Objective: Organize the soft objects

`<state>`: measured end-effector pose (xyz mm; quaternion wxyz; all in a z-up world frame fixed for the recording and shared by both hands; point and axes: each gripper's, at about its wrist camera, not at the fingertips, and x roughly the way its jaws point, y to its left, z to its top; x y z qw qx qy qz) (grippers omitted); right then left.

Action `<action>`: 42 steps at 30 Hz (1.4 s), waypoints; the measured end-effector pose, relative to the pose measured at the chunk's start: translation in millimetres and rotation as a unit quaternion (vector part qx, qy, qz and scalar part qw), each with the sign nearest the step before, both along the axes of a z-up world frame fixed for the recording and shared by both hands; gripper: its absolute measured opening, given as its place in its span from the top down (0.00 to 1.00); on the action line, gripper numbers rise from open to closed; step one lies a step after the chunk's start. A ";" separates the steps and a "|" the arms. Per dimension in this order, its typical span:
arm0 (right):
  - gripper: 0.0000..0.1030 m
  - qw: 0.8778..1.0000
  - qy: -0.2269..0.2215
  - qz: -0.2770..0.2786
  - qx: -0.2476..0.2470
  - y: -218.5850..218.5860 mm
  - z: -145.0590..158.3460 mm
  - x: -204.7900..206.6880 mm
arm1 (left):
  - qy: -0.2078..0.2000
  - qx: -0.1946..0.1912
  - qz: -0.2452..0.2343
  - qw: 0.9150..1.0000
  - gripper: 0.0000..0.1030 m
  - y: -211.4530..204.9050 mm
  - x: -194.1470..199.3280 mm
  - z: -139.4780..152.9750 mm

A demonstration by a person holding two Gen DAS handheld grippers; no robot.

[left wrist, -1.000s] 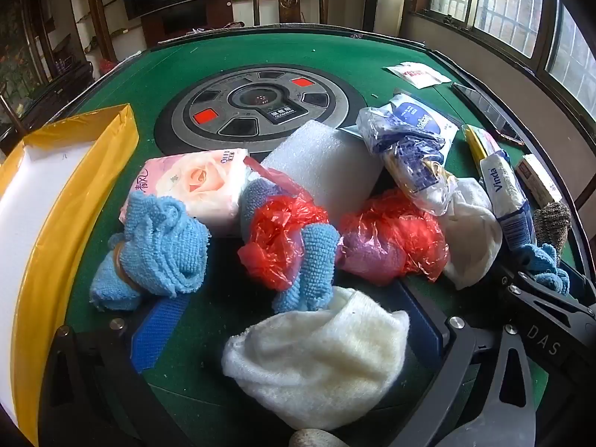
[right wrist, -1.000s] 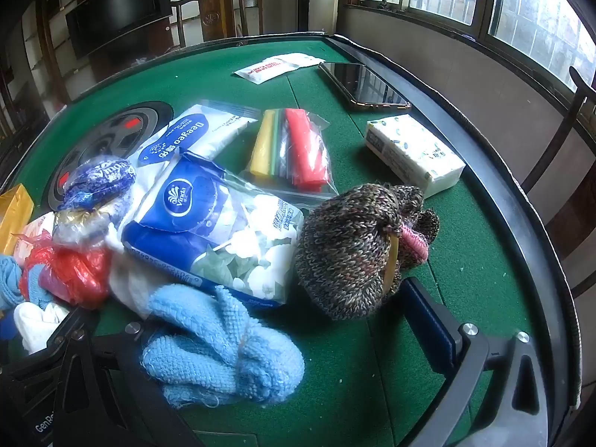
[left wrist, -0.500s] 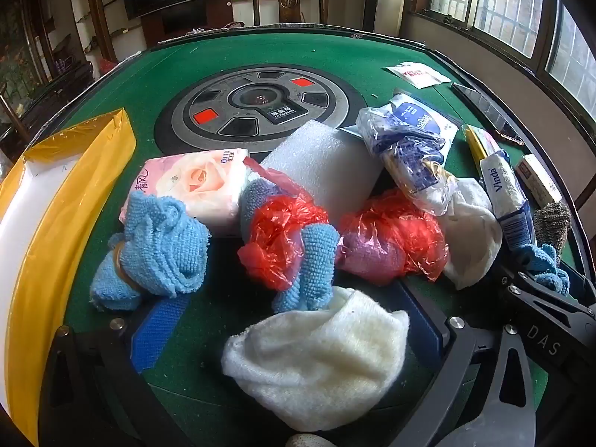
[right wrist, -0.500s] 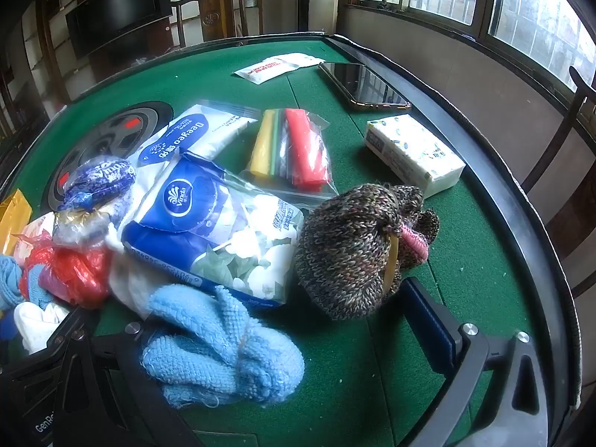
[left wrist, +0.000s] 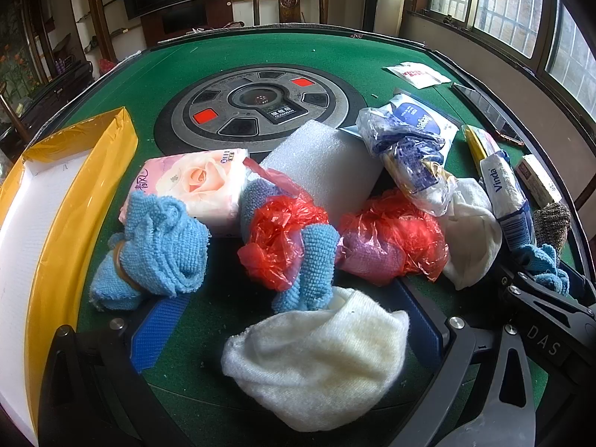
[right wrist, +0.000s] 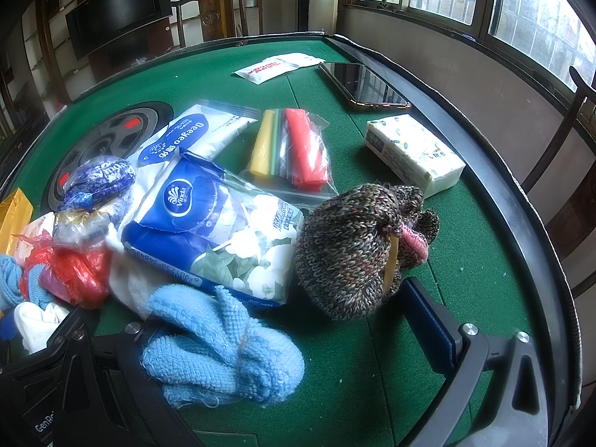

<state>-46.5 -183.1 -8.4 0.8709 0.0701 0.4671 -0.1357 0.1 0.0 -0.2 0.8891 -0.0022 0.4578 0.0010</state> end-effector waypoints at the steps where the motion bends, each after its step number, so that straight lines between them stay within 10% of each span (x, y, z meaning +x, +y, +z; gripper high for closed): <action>1: 0.01 1.000 0.000 0.000 0.000 0.0 0.0 -0.1 | 0.000 0.000 0.000 1.000 0.00 0.0 0.0 -0.1; 42: 0.01 0.997 0.045 0.065 0.011 5.3 -0.9 -4.2 | 0.031 0.004 -0.043 0.999 0.00 -4.5 -22.5 3.0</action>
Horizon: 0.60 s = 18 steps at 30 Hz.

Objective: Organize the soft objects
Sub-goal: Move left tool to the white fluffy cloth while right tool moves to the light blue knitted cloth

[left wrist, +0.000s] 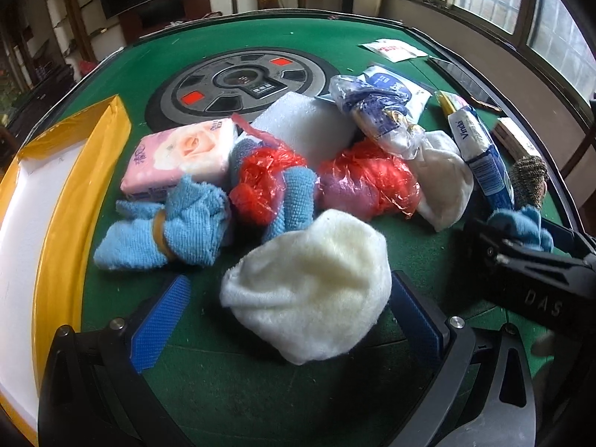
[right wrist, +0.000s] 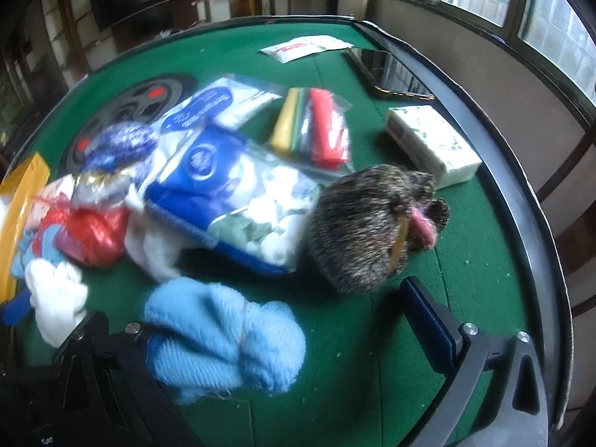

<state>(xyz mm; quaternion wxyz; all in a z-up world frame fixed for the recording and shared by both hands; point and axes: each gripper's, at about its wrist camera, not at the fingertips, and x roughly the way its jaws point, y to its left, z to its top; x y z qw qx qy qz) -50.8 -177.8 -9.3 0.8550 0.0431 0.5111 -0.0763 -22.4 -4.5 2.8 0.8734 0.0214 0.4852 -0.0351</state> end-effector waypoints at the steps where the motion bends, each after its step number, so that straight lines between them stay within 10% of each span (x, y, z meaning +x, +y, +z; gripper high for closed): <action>1: 0.01 1.000 0.006 0.006 0.002 1.1 0.2 0.9 | 0.000 0.000 0.003 1.000 0.00 -1.3 -1.1 0.1; 5: 0.04 1.000 -0.006 -0.015 -0.012 4.0 6.0 -10.3 | -0.007 -0.023 -0.022 0.999 0.07 0.9 -11.2 5.0; 10: 0.05 0.989 -0.136 -0.014 -0.053 18.1 78.1 -72.1 | -0.092 -0.092 -0.023 0.991 0.07 35.4 -58.7 67.9; 14: 0.05 0.959 -0.276 -0.023 -0.066 17.8 187.5 -135.9 | -0.189 -0.109 -0.029 0.975 0.07 63.8 -102.3 140.4; 18: 0.04 0.903 -0.417 -0.039 -0.096 4.0 310.4 -193.9 | -0.269 -0.118 -0.027 0.956 0.06 99.8 -128.4 215.1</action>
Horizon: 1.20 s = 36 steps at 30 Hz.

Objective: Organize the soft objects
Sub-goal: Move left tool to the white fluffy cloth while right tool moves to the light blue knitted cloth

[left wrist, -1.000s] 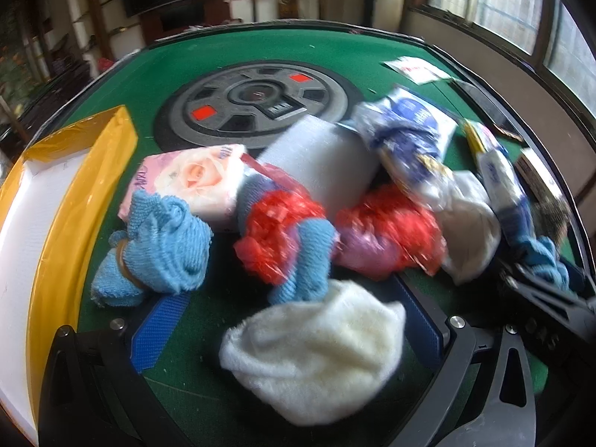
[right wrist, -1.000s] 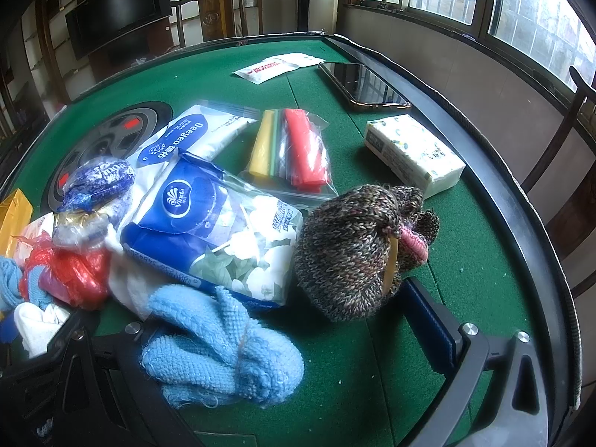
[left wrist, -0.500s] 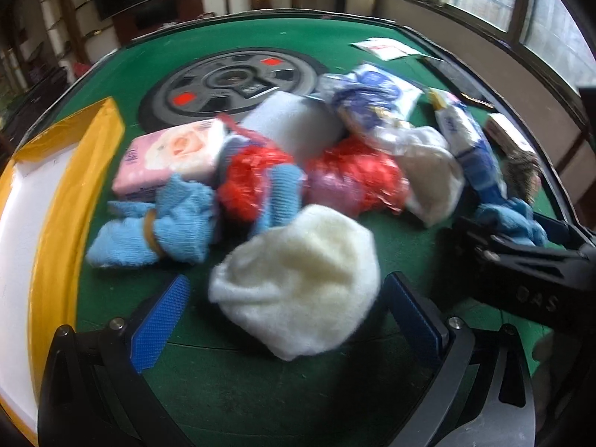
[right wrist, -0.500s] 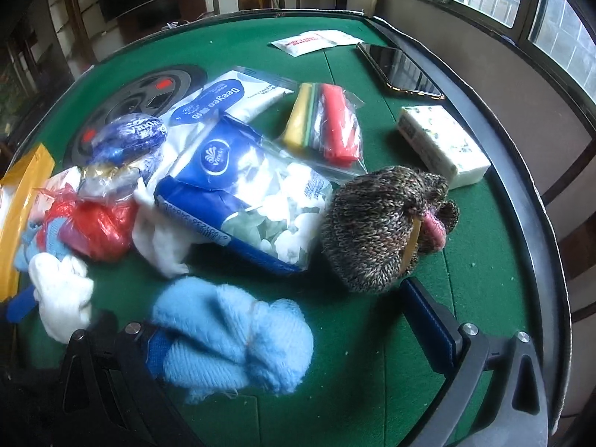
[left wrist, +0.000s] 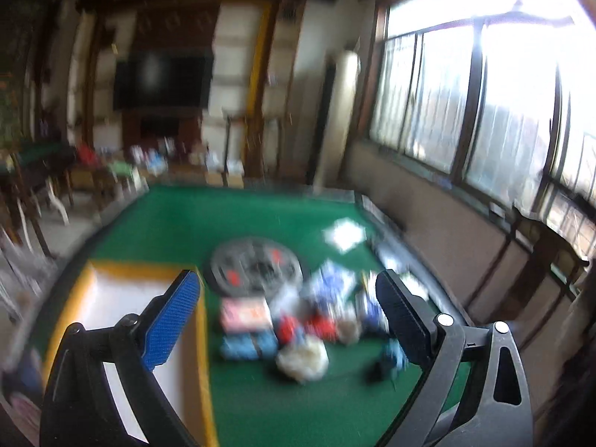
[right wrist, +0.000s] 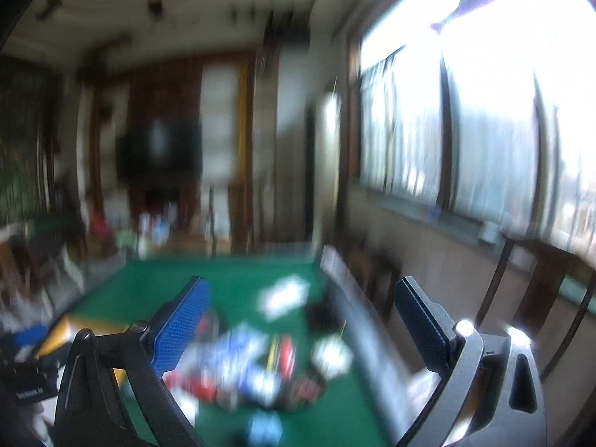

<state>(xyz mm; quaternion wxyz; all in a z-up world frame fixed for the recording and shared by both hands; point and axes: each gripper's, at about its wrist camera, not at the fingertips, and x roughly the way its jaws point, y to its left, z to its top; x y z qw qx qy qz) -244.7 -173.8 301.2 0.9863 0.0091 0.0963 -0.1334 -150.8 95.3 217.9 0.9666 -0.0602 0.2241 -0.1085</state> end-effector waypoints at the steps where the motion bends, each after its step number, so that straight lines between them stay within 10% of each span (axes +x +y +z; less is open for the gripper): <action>1: 0.02 1.000 -0.025 -0.001 -0.011 -2.9 29.9 -8.8 | -0.023 0.003 0.007 1.000 0.05 5.7 -3.6 15.8; 8: 0.01 0.992 -0.042 -0.074 -0.090 -11.6 199.3 -1.2 | -0.101 0.027 0.046 0.993 0.04 40.1 -9.5 96.1; 12: 0.01 0.991 -0.061 -0.078 -0.087 -18.2 227.2 -2.2 | -0.145 0.040 0.073 0.986 0.00 53.4 -7.7 121.9; 16: 0.01 0.998 0.046 0.015 -0.036 -25.9 169.6 30.9 | -0.136 0.039 0.062 0.988 0.00 60.2 7.0 106.4; 21: 0.01 0.979 0.183 0.086 0.021 -11.1 -1.8 73.1 | -0.049 0.024 -0.010 0.998 0.00 39.8 32.7 38.6; 26: 0.12 0.924 0.314 0.136 0.173 -26.3 -161.5 117.2 | 0.034 0.066 -0.059 0.995 0.00 -1.5 59.0 -54.7; 30: 0.28 0.886 0.371 0.129 0.247 -49.2 -225.5 131.2 | 0.122 0.076 -0.099 0.985 0.07 -28.1 79.4 -114.9; 36: 0.27 0.896 0.366 0.119 0.223 -58.0 -245.9 129.4 | 0.182 0.083 -0.116 0.973 0.07 -55.0 86.7 -158.5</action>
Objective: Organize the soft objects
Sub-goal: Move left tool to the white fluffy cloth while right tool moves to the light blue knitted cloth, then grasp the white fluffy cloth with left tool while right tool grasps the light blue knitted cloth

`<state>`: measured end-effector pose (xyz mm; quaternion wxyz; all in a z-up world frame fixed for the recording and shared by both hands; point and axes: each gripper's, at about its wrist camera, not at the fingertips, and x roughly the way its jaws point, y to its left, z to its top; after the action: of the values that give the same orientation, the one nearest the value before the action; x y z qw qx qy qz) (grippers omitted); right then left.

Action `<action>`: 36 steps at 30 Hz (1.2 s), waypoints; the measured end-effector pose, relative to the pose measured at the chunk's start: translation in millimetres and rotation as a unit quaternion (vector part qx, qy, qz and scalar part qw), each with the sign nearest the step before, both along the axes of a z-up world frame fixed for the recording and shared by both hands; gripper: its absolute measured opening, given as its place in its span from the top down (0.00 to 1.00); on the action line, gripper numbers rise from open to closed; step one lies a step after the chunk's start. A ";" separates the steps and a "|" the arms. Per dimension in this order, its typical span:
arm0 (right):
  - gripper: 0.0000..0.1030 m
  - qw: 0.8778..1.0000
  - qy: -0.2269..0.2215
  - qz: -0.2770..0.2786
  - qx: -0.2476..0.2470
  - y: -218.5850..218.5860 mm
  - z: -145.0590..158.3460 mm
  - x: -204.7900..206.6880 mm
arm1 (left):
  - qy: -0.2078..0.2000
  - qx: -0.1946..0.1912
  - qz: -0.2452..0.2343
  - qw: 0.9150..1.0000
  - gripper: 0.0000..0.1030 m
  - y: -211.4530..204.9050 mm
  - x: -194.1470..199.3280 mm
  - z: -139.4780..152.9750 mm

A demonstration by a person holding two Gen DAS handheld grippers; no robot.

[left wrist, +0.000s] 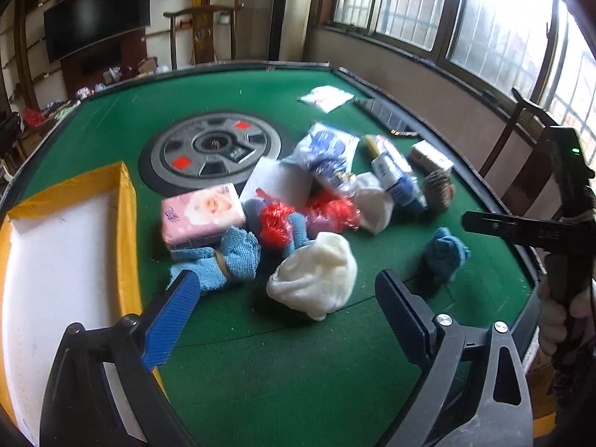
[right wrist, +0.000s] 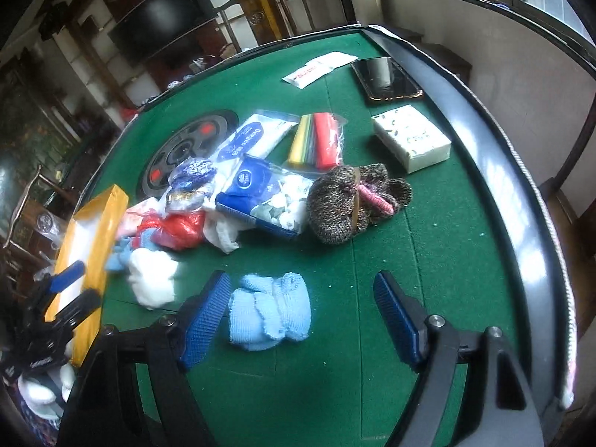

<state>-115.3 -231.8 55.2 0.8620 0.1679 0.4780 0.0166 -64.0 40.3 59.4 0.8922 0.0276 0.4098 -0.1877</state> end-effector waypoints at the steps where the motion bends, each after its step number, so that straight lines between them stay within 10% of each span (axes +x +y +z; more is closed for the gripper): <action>1: 0.27 1.000 -0.002 0.001 0.002 1.3 -0.9 -1.9 | 0.006 0.003 0.002 1.000 0.07 -2.8 3.7 -4.3; 21: 0.27 0.998 -0.023 0.054 0.031 8.4 -37.6 5.2 | 0.043 0.052 -0.050 0.996 0.42 -49.4 24.6 -28.8; 26: 0.27 0.997 -0.026 0.069 -0.003 25.0 -28.3 -1.4 | 0.032 0.103 -0.045 0.993 0.81 -62.0 30.6 -44.7; 30: 0.28 0.996 -0.016 0.071 -0.055 40.9 -30.0 2.5 | 0.051 0.023 -0.033 0.998 0.84 -36.7 24.5 -29.6; 34: 0.63 0.994 -0.001 0.069 -0.083 54.2 -37.4 11.0 | 0.036 -0.020 -0.034 0.999 0.83 -11.5 -0.3 -8.1; 36: 0.65 0.993 -0.003 0.062 -0.097 58.9 -35.7 12.4 | 0.022 -0.039 -0.028 0.999 0.83 8.5 -12.2 5.9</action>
<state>-102.8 -172.9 19.6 0.8728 0.0531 0.4846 0.0240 -76.2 48.8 65.3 0.8778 0.0001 0.4210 -0.2287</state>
